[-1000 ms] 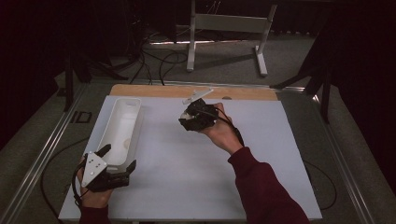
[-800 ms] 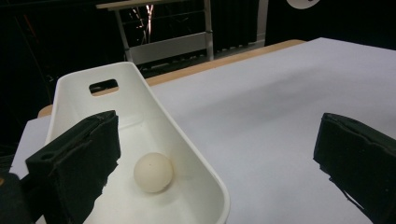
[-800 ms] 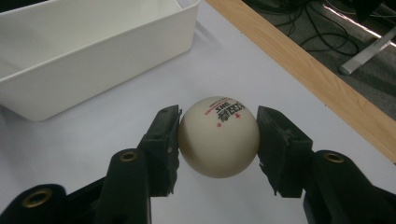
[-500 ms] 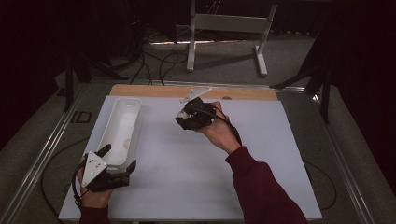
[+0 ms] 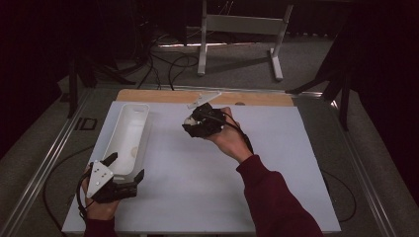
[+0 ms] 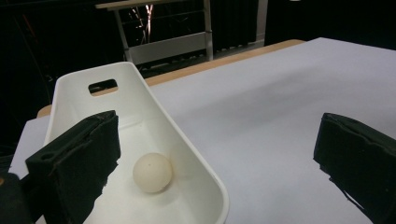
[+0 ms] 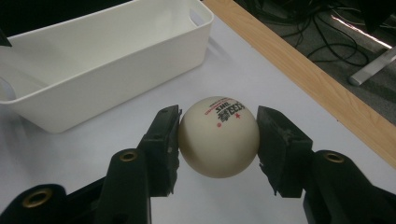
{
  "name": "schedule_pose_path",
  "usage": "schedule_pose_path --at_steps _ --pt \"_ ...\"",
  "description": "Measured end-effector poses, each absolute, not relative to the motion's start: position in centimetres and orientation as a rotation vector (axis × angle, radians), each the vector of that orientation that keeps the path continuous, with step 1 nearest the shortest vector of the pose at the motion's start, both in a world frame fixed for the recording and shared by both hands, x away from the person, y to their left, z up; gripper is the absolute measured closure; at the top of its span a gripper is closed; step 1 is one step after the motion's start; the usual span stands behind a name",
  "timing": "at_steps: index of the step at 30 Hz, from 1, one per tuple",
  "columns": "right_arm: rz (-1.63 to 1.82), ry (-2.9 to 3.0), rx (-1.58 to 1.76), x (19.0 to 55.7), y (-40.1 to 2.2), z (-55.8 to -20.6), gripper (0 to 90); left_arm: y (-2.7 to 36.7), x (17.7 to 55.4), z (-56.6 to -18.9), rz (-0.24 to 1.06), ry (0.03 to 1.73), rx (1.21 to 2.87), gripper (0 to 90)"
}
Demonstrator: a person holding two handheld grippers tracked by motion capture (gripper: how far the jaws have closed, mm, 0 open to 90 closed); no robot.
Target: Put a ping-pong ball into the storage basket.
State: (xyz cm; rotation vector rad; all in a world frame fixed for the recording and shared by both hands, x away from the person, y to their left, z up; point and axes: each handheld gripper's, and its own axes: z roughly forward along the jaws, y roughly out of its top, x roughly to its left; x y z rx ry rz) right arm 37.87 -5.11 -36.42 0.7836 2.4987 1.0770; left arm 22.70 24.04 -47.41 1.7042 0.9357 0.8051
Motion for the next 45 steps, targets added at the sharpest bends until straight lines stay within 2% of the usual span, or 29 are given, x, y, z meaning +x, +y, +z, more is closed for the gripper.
schedule_pose_path --at_steps 45 --pt "1.149 2.520 0.723 37.4 -2.1 -35.0 50.6 24.0 22.7 -47.4 0.804 0.936 1.702 1.2"
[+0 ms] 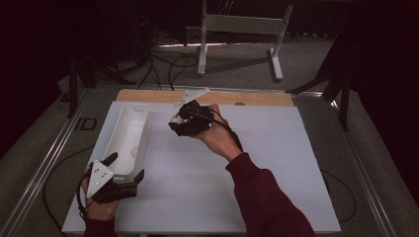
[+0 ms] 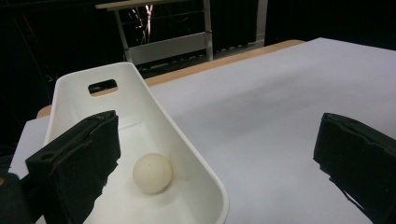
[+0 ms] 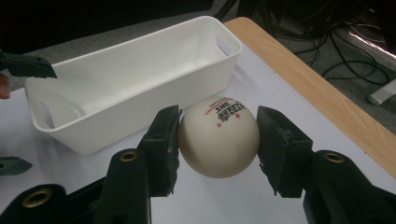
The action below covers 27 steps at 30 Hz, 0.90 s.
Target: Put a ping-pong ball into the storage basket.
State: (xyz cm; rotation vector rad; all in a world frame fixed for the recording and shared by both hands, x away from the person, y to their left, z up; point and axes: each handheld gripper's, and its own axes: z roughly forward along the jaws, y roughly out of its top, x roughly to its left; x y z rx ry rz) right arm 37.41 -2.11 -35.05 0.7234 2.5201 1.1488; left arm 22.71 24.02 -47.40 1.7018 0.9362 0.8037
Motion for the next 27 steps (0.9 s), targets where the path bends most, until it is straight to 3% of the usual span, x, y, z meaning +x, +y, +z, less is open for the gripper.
schedule_pose_path --at_steps 27 --pt "1.174 2.515 0.726 37.7 -0.9 -35.0 50.7 24.0 22.7 -47.4 0.805 0.934 1.702 1.2"
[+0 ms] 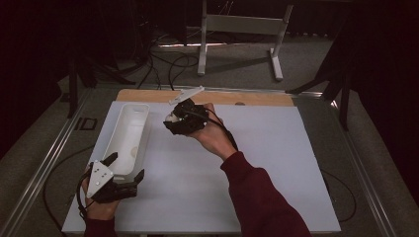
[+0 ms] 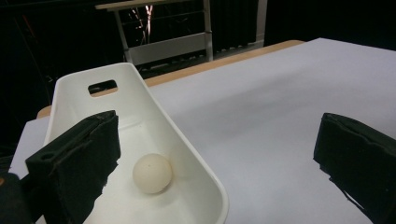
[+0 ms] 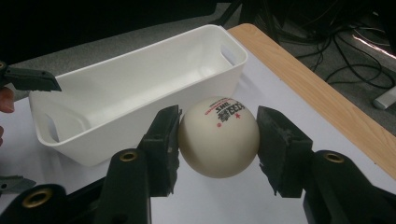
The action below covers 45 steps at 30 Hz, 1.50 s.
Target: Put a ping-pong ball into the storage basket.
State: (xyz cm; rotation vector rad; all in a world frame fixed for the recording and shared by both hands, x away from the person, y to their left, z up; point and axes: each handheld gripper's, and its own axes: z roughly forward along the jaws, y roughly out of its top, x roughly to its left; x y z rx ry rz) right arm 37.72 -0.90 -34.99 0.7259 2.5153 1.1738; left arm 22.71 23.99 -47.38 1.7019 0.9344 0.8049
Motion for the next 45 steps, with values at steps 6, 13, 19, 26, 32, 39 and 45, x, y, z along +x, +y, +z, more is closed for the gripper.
schedule_pose_path --at_steps 6,13,19,26,32,39,45 --pt "1.188 2.514 0.731 37.9 -0.7 -35.0 50.7 24.0 22.7 -47.4 0.806 0.935 1.702 1.2" --pt "1.195 2.517 0.729 38.0 -0.3 -35.0 50.7 24.0 22.7 -47.4 0.805 0.935 1.701 1.2" --pt "1.198 2.519 0.726 38.0 0.2 -35.0 50.7 24.0 22.7 -47.4 0.805 0.936 1.698 1.2" --pt "1.204 2.523 0.724 38.0 0.6 -35.1 50.7 24.1 22.7 -47.4 0.807 0.935 1.697 1.2" --pt "1.205 2.525 0.729 38.1 0.8 -35.2 50.7 24.1 22.7 -47.4 0.807 0.935 1.697 1.2" --pt "1.216 2.523 0.721 38.1 1.3 -35.2 50.7 24.1 22.7 -47.3 0.808 0.934 1.698 1.3" --pt "1.222 2.527 0.720 38.0 1.6 -35.3 50.7 24.1 22.7 -47.3 0.809 0.934 1.699 1.2"
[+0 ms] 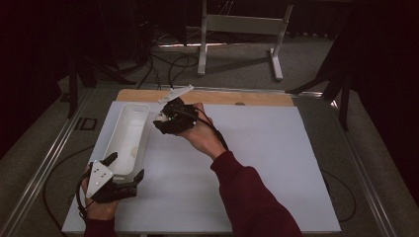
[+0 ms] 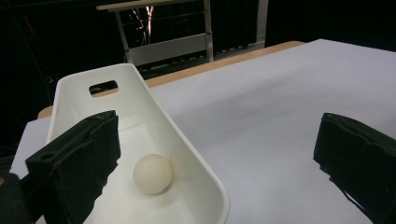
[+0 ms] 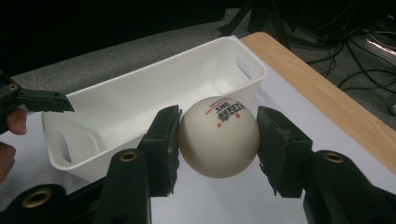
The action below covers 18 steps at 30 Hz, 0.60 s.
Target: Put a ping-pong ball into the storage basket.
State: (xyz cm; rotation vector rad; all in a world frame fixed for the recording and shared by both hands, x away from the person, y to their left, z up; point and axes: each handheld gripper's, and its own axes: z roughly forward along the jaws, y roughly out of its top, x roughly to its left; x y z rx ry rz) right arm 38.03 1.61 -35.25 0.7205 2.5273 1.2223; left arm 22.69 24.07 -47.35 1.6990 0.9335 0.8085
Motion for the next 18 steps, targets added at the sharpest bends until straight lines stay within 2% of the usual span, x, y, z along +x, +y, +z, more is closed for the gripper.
schedule_pose_path --at_steps 18 --pt "1.245 2.538 0.705 38.03 2.38 -35.41 50.7 24.09 22.67 -47.35 0.809 0.935 1.700 1.2"
